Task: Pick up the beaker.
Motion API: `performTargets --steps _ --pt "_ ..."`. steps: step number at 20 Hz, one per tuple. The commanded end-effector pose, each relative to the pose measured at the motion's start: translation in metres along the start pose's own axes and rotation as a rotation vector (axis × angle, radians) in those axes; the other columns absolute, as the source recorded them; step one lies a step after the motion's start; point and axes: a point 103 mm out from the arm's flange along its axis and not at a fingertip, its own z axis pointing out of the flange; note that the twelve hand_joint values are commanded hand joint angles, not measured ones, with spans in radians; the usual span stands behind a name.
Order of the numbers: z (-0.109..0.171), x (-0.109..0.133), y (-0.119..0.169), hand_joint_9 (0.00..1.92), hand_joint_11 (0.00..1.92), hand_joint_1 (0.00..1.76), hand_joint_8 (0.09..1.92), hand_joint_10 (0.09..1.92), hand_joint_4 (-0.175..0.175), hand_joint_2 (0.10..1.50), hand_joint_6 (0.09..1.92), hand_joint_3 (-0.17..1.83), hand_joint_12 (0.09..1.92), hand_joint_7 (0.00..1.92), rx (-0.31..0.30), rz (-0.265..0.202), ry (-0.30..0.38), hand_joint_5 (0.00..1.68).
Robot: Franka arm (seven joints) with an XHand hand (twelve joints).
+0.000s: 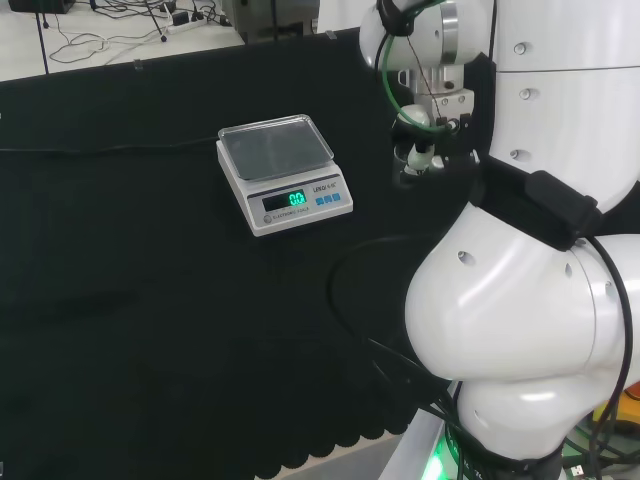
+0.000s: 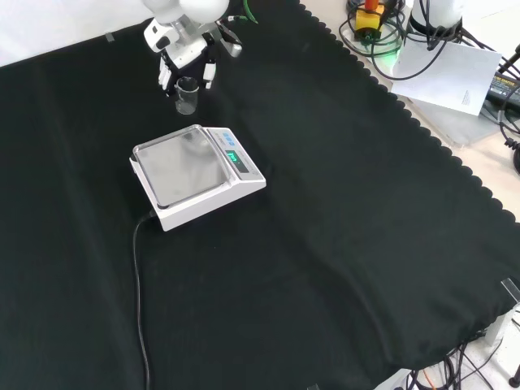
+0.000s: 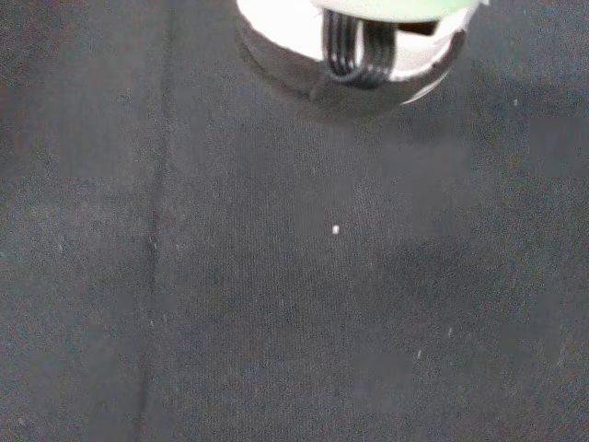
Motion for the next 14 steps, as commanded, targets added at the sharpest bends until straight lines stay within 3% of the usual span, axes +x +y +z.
performTargets --steps 1,3,6,14 --pt "-0.143 -0.004 -0.001 1.01 0.82 1.49 1.20 1.15 -0.175 1.14 1.22 0.00 1.36 0.71 0.035 -0.040 -0.079 0.78" --pt "-0.162 -0.003 -0.006 1.01 0.82 1.49 1.19 1.14 -0.175 1.14 1.22 0.00 1.36 0.72 0.023 -0.045 -0.077 0.78" --pt "-0.183 -0.002 -0.013 1.01 0.82 1.50 1.19 1.13 -0.175 1.14 1.21 0.00 1.36 0.72 0.053 -0.058 -0.078 0.78" --pt "-0.198 -0.001 -0.037 1.02 0.82 1.50 1.18 1.13 -0.175 1.13 1.21 0.00 1.35 0.72 0.102 -0.107 -0.015 0.78"
